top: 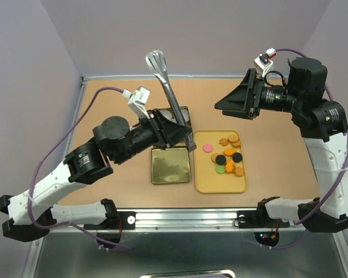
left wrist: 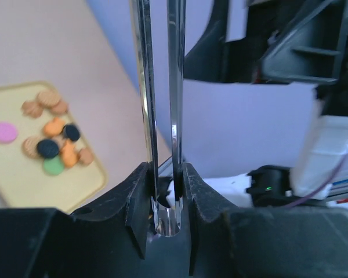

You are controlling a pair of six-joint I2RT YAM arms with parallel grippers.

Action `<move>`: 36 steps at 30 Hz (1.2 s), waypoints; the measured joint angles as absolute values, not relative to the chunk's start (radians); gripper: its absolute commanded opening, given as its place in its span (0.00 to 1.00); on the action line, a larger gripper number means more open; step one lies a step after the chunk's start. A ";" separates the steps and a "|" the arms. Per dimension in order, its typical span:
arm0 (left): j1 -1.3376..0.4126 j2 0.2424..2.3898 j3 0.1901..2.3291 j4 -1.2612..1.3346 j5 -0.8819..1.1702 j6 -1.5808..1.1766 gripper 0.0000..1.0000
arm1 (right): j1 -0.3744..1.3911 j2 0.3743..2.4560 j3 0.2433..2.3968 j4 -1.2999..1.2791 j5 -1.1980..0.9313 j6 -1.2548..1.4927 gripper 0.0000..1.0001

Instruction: Pack the cookies

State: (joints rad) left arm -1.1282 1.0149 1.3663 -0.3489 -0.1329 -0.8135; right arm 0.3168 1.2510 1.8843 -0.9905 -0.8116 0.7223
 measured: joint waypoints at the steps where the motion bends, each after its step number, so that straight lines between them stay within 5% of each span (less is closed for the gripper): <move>1: -1.110 0.992 1.359 -0.298 -0.120 -0.812 0.00 | 0.317 1.254 1.884 -0.955 -0.841 0.742 0.99; 20: -0.966 1.201 1.348 0.115 0.222 -0.810 0.00 | 0.486 1.427 2.090 -0.672 -1.055 0.814 0.84; 26: -0.965 1.181 1.348 0.173 0.232 -0.818 0.00 | 0.488 1.423 2.090 -0.671 -1.045 0.798 0.76; 36: -0.960 1.034 1.295 0.163 0.205 -0.833 0.00 | 0.492 1.404 2.199 -0.666 -0.937 0.769 0.77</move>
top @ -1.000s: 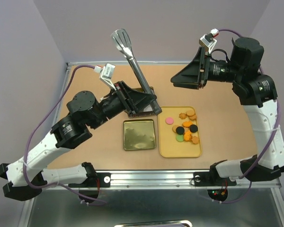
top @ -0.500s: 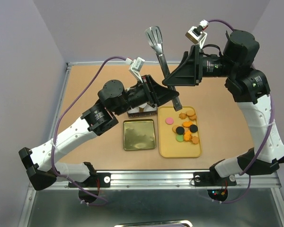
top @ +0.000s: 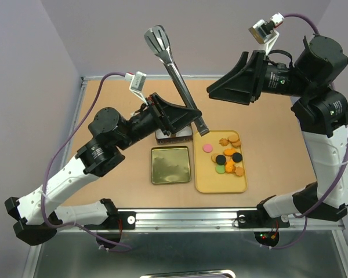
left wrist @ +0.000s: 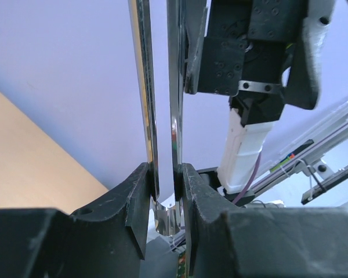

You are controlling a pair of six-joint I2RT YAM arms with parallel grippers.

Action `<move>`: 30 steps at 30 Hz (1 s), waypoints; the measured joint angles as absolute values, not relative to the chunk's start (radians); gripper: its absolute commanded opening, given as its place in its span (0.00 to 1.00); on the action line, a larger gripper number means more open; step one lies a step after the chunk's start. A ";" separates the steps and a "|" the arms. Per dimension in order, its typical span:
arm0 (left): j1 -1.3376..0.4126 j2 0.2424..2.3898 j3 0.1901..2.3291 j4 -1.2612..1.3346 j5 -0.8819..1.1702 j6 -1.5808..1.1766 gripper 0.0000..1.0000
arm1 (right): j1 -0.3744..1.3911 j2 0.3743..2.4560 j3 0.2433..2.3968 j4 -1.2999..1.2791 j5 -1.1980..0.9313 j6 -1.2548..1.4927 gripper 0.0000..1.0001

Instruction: Pack the cookies

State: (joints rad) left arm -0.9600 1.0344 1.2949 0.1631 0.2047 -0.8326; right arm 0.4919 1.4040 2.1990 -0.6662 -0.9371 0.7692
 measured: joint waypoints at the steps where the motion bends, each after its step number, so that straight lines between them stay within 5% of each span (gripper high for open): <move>1: -0.960 1.025 1.295 0.166 0.204 -0.835 0.00 | 0.492 1.399 2.201 -0.664 -0.934 0.767 0.77; 30: -1.030 1.133 1.338 0.204 0.195 -0.843 0.00 | 0.507 1.312 2.057 -0.628 -0.814 0.730 0.80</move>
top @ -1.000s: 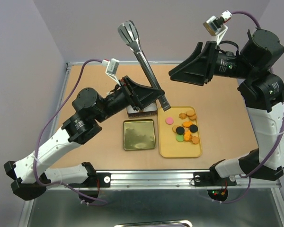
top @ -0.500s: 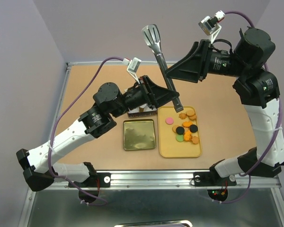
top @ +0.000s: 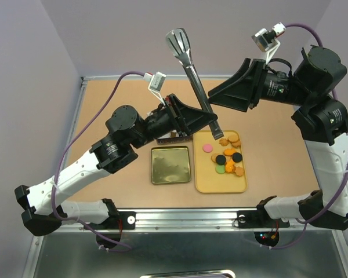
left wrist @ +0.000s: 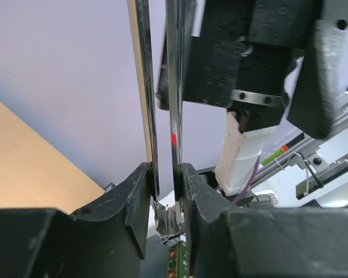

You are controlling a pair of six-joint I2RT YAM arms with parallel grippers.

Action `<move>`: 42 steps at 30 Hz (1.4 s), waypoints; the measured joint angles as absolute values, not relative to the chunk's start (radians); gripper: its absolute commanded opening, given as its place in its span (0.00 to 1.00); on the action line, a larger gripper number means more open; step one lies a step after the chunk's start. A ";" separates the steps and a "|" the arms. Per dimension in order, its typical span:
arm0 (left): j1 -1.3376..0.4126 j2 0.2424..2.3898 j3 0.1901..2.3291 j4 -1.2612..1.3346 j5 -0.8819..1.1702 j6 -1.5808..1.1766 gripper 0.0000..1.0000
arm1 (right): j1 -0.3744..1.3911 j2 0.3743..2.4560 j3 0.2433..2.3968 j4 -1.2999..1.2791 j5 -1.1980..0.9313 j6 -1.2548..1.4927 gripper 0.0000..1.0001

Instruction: Pack the cookies

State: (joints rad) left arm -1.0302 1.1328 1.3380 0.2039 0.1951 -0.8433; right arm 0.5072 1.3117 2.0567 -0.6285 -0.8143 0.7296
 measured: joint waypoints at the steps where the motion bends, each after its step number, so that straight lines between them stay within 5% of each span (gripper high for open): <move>1: -1.037 1.123 1.338 0.205 0.190 -0.842 0.00 | 0.507 1.308 2.051 -0.622 -0.808 0.730 0.80; 13: -1.074 1.089 1.361 0.213 0.164 -0.832 0.00 | 0.507 1.302 1.946 -0.555 -0.782 0.776 0.78; 42: -1.071 1.288 1.465 0.347 0.233 -0.838 0.00 | 0.519 1.228 1.810 -0.347 -0.807 0.896 0.36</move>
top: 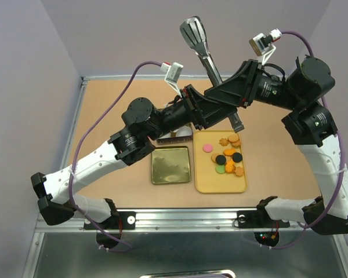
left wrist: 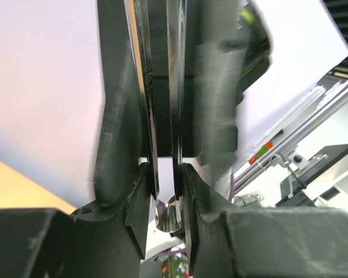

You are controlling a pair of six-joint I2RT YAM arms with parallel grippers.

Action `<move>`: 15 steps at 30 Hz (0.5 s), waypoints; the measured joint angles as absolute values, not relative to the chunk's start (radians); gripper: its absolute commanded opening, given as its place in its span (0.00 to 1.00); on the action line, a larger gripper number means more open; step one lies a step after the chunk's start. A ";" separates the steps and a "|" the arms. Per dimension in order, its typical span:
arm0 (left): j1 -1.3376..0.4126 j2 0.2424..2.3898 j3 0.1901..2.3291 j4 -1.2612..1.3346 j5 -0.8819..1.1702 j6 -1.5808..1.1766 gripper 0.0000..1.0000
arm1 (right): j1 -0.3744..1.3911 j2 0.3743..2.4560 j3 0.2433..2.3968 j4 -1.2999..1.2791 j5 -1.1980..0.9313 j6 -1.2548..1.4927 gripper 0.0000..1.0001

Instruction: Pack the cookies

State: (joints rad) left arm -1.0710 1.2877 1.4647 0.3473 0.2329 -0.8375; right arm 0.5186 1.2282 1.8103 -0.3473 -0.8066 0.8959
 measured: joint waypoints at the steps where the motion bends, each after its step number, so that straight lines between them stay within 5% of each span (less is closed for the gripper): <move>1: -1.071 1.285 1.465 0.359 0.233 -0.841 0.00 | 0.518 1.228 1.808 -0.347 -0.803 0.902 0.35; 11: -1.069 1.276 1.432 0.404 0.231 -0.885 0.01 | 0.519 1.226 1.790 -0.323 -0.803 0.910 0.23; 15: -1.069 1.281 1.432 0.414 0.237 -0.897 0.31 | 0.519 1.225 1.790 -0.320 -0.805 0.913 0.13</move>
